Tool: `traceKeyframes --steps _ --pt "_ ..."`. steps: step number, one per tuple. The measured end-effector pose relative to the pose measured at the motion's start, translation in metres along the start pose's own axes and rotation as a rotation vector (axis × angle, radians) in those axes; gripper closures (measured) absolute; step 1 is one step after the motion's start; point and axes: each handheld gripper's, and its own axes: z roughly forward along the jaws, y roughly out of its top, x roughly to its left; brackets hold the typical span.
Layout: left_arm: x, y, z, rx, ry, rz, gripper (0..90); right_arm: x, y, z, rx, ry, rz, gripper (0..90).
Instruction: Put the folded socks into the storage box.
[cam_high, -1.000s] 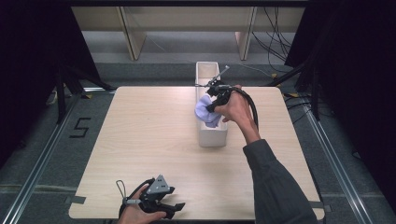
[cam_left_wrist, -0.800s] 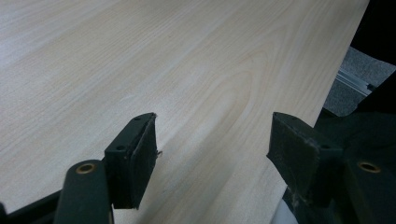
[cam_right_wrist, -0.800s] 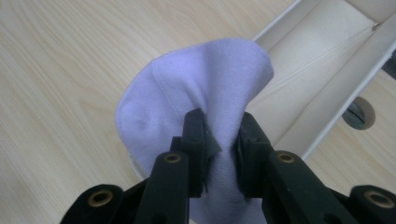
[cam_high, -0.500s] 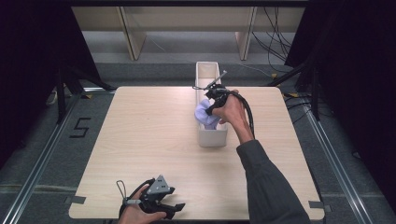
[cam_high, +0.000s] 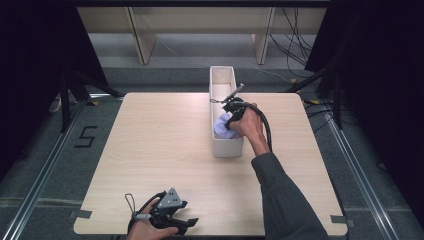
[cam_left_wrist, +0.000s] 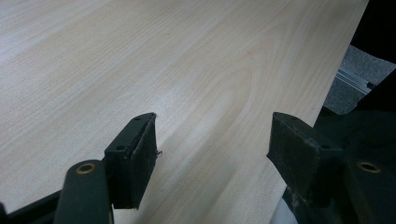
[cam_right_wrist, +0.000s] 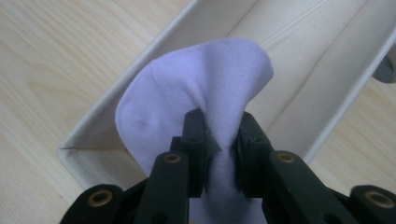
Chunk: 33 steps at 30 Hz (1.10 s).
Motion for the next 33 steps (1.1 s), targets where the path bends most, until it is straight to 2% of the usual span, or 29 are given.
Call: traceKeyframes --steps 2,3,4,5,6,7,9,13,15,24,26,27,28,32,33 --pt "0.001 0.0 -0.001 0.015 0.0 0.02 31.8 0.002 0.0 0.002 0.01 -0.001 0.01 76.3" --pt "0.0 0.0 0.0 -0.001 0.0 0.002 31.8 0.002 0.0 0.003 0.008 0.006 0.009 76.3" --pt "0.001 0.0 -0.001 0.015 0.0 0.02 31.8 0.002 0.001 0.003 0.005 0.0 -0.004 76.3" --pt "0.0 0.0 0.0 0.0 -0.001 0.002 31.8 0.003 0.001 0.004 0.0 -0.005 -0.006 76.3" --pt "0.0 0.0 0.0 0.002 -0.001 0.006 31.8 0.004 0.001 0.005 0.0 0.001 0.002 76.3" --pt "0.0 0.0 0.0 0.006 0.001 0.012 31.8 0.004 0.002 0.005 0.009 -0.011 -0.009 76.3" --pt "0.0 0.0 0.0 0.003 -0.003 0.009 31.8 0.005 0.001 0.009 0.028 -0.004 0.015 76.2" --pt "-0.001 0.0 0.001 -0.002 -0.004 0.003 31.8 0.005 0.0 0.012 0.034 -0.01 0.012 76.2" --pt "0.0 0.0 0.0 0.006 0.0 0.012 31.8 0.006 0.0 0.014 0.028 -0.033 0.008 76.1" --pt "-0.002 0.0 0.001 0.002 -0.005 0.007 31.8 0.004 -0.007 0.025 0.053 -0.023 0.051 75.7" --pt "-0.001 0.0 0.001 0.006 -0.003 0.01 31.8 0.003 -0.009 0.026 0.047 -0.007 0.048 75.4" --pt "-0.001 0.0 0.001 0.008 -0.002 0.011 31.8 0.004 -0.009 0.026 0.032 -0.024 0.054 75.1" --pt "-0.001 0.0 0.001 0.008 -0.002 0.01 31.8 0.005 -0.008 0.024 0.042 -0.018 0.069 74.7" --pt "-0.001 0.0 0.001 0.007 -0.002 0.01 31.8 0.006 -0.007 0.025 0.042 -0.031 0.047 72.0" --pt "-0.001 0.0 0.001 0.007 -0.003 0.01 31.8 0.008 -0.007 0.025 0.055 -0.036 0.064 70.6"
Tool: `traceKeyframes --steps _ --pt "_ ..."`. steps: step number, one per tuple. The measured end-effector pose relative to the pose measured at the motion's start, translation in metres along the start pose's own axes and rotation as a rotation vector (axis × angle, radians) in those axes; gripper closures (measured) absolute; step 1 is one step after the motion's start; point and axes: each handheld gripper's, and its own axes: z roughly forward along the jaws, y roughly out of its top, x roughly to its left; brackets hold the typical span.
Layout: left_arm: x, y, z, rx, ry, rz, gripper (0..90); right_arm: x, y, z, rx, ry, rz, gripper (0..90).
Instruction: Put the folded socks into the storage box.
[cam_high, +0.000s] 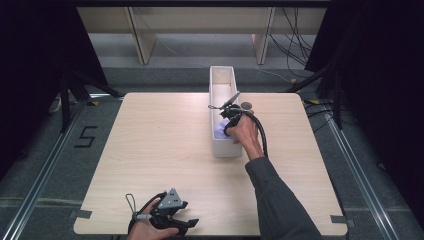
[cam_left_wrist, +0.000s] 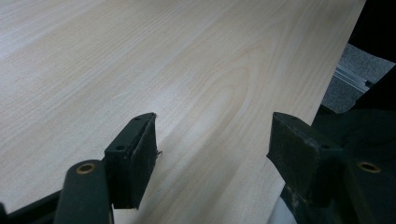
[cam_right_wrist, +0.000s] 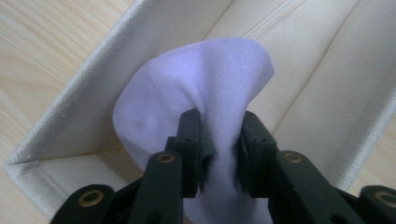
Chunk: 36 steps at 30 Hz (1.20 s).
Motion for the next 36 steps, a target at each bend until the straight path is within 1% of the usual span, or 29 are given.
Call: traceKeyframes --steps 1,3,8,10,11,12,13,14,15,16,17,18,19,20,21,23,25,26,28,29,30,31,32,33,34,35,36 --pt "0.0 0.0 0.0 0.0 -0.001 0.001 31.8 0.0 0.0 0.0 0.003 0.002 -0.001 68.3" --pt "0.0 0.0 0.0 0.0 -0.001 0.001 31.8 0.001 0.0 0.0 0.001 -0.004 -0.007 67.1" --pt "0.0 0.0 0.0 -0.004 -0.004 -0.002 31.8 0.001 0.0 0.0 0.004 -0.02 -0.003 56.5" --pt "0.0 0.0 0.0 0.0 -0.002 0.001 31.8 0.001 0.0 0.0 0.001 -0.014 0.016 54.4" --pt "0.0 0.0 0.0 -0.003 -0.005 -0.003 31.8 0.0 0.001 0.0 -0.009 -0.01 0.013 52.6" --pt "0.0 0.0 0.0 -0.002 -0.006 -0.003 31.8 0.001 0.001 -0.001 -0.016 0.01 0.027 52.6" --pt "0.0 0.0 0.001 -0.001 -0.006 -0.003 31.8 0.0 0.002 -0.002 -0.021 -0.009 0.011 52.3" --pt "0.0 0.0 0.001 0.0 -0.007 -0.002 31.8 0.0 0.002 -0.005 -0.037 0.014 0.029 52.3" --pt "0.0 0.0 0.001 0.0 -0.007 -0.002 31.8 -0.001 0.003 -0.007 -0.055 0.037 0.023 52.8" --pt "0.0 0.0 0.001 0.001 -0.007 -0.002 31.8 -0.001 0.004 -0.009 -0.063 0.037 0.015 53.8" --pt "0.0 0.0 0.001 0.001 -0.007 -0.002 31.8 0.0 0.005 -0.014 -0.062 0.004 0.016 57.0" --pt "0.0 0.0 0.001 0.002 -0.007 0.0 31.8 -0.001 0.006 -0.016 -0.082 0.008 -0.007 60.4" --pt "0.0 0.0 0.001 0.006 -0.005 0.004 31.8 -0.001 0.006 -0.019 -0.078 0.015 -0.01 63.6" --pt "0.0 0.0 0.001 0.005 -0.005 0.003 31.8 -0.001 0.006 -0.021 -0.081 0.011 -0.017 66.2" --pt "0.0 0.0 0.001 0.005 -0.005 0.003 31.8 -0.001 0.006 -0.021 -0.072 0.018 -0.021 67.4" --pt "0.0 0.0 0.0 0.004 -0.005 0.004 31.8 -0.001 0.006 -0.02 -0.053 0.002 -0.024 67.9" --pt "0.0 0.0 0.0 0.004 -0.005 0.005 31.8 -0.001 0.006 -0.019 -0.05 -0.006 -0.004 67.6" --pt "0.0 0.0 0.001 0.004 -0.004 0.005 31.8 -0.002 0.006 -0.018 -0.054 -0.007 -0.018 66.3" --pt "-0.001 0.0 0.001 0.004 -0.005 0.003 31.8 -0.001 0.006 -0.018 -0.054 -0.013 -0.007 65.3" --pt "0.0 0.0 0.0 0.019 -0.01 0.019 31.8 -0.001 0.007 -0.017 -0.046 -0.016 -0.007 65.2" --pt "-0.001 -0.001 0.002 0.001 -0.01 0.0 31.8 -0.002 0.006 -0.016 -0.042 -0.004 -0.011 65.2" --pt "-0.001 0.0 0.001 0.002 -0.011 0.0 31.8 -0.002 0.006 -0.015 -0.035 -0.011 -0.011 65.6" --pt "-0.001 0.0 0.001 0.001 -0.011 0.0 31.8 -0.003 0.005 -0.014 -0.037 -0.015 -0.017 67.1" --pt "-0.001 0.0 0.001 0.001 -0.011 0.001 31.8 -0.002 0.005 -0.013 -0.016 -0.007 -0.007 70.5" --pt "-0.001 0.0 0.001 0.001 -0.011 0.0 31.8 -0.002 0.004 -0.011 -0.024 0.008 -0.013 73.8" --pt "-0.001 0.0 0.001 0.002 -0.011 0.001 31.8 -0.003 0.003 -0.01 -0.021 0.003 -0.028 77.0" --pt "-0.001 0.0 0.001 0.001 -0.01 0.0 31.8 -0.001 0.002 -0.011 -0.015 0.002 -0.021 79.4"
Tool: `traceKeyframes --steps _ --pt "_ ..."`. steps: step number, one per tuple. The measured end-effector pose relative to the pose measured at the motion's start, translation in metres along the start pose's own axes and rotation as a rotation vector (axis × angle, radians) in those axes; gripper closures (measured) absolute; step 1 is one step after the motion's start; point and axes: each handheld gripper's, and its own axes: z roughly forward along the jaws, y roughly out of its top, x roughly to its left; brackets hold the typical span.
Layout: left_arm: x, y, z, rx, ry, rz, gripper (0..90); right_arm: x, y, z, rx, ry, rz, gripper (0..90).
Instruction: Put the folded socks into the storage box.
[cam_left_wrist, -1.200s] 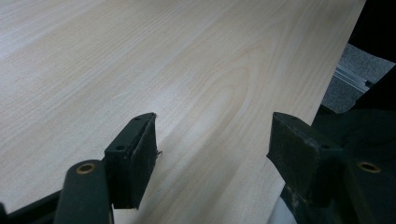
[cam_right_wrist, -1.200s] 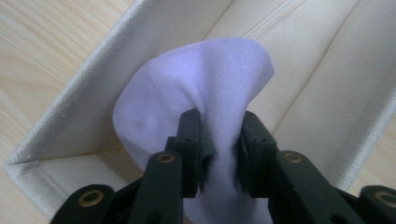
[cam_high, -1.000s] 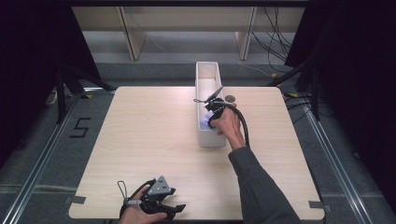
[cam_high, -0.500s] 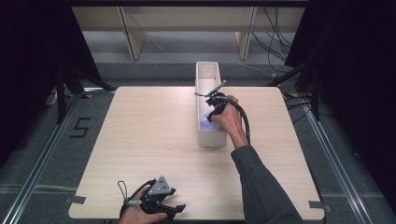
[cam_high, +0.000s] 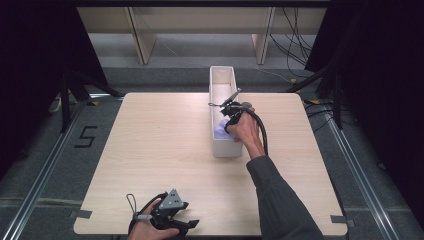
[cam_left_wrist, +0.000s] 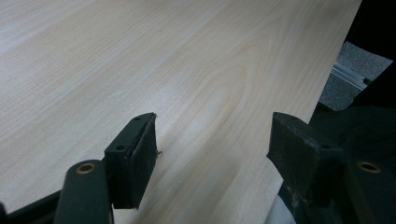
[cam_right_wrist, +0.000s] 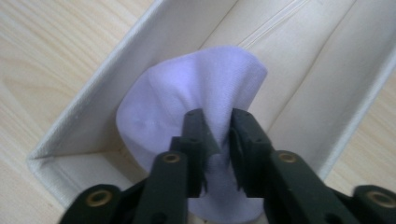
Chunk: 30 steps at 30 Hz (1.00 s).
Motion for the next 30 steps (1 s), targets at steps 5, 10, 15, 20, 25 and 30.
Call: traceKeyframes --steps 5,10,15,20,25,30 --pt "0.0 0.0 0.001 0.004 -0.001 0.006 31.8 0.007 0.001 -0.007 -0.031 0.005 -0.067 81.7" --pt "0.0 0.0 0.001 0.006 -0.002 0.006 31.8 0.021 0.003 -0.008 -0.023 0.022 -0.049 81.7" --pt "0.0 0.0 0.001 0.004 -0.003 0.005 31.8 0.029 0.007 -0.009 -0.02 -0.005 -0.067 80.8" --pt "0.0 0.0 0.001 0.007 -0.003 0.008 31.8 0.034 0.01 -0.01 -0.025 0.008 -0.065 77.1" --pt "0.0 0.0 0.001 0.003 -0.004 0.005 31.8 0.038 0.011 -0.007 -0.009 0.023 -0.057 72.4" --pt "0.0 0.0 0.001 0.008 -0.003 0.005 31.8 0.041 0.012 -0.006 -0.017 0.04 -0.046 70.1"
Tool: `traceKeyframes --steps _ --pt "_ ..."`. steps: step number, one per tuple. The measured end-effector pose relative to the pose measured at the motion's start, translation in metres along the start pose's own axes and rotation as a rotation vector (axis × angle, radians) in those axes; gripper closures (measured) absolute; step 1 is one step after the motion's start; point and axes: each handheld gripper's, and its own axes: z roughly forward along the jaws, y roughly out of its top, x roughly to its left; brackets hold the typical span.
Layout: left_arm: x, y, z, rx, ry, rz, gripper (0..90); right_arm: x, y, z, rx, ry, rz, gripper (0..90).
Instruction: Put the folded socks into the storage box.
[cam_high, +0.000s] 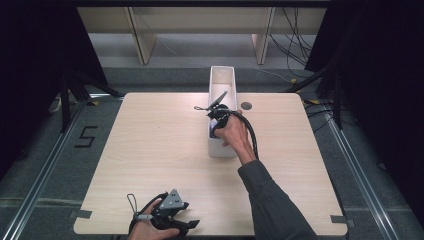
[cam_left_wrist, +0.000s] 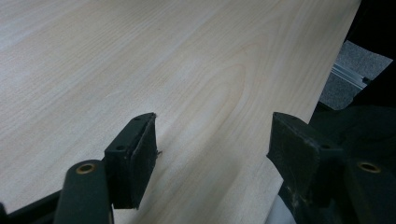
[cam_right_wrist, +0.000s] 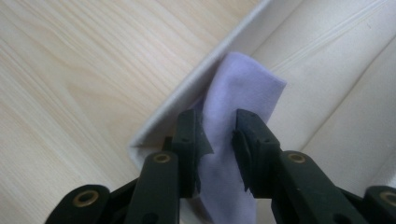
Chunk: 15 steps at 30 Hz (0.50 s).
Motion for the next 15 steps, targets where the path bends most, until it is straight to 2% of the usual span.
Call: traceKeyframes --steps 5,13,14,15 --pt "-0.0001 0.0 0.0 -0.001 -0.001 0.0 31.8 -0.0018 0.0008 -0.0032 -0.006 0.007 -0.011 69.8" --pt "0.0001 -0.0001 0.0001 -0.001 -0.003 -0.003 31.8 -0.0045 -0.0004 -0.0072 -0.031 0.042 0.009 68.8" --pt "0.0001 -0.0002 0.0002 -0.001 -0.003 -0.003 31.8 -0.0063 -0.0005 -0.008 -0.042 0.04 -0.011 68.1" --pt "0.0002 -0.0002 0.0002 0.0 -0.002 -0.002 31.8 -0.0057 -0.0007 -0.0092 -0.043 0.041 0.006 66.7"
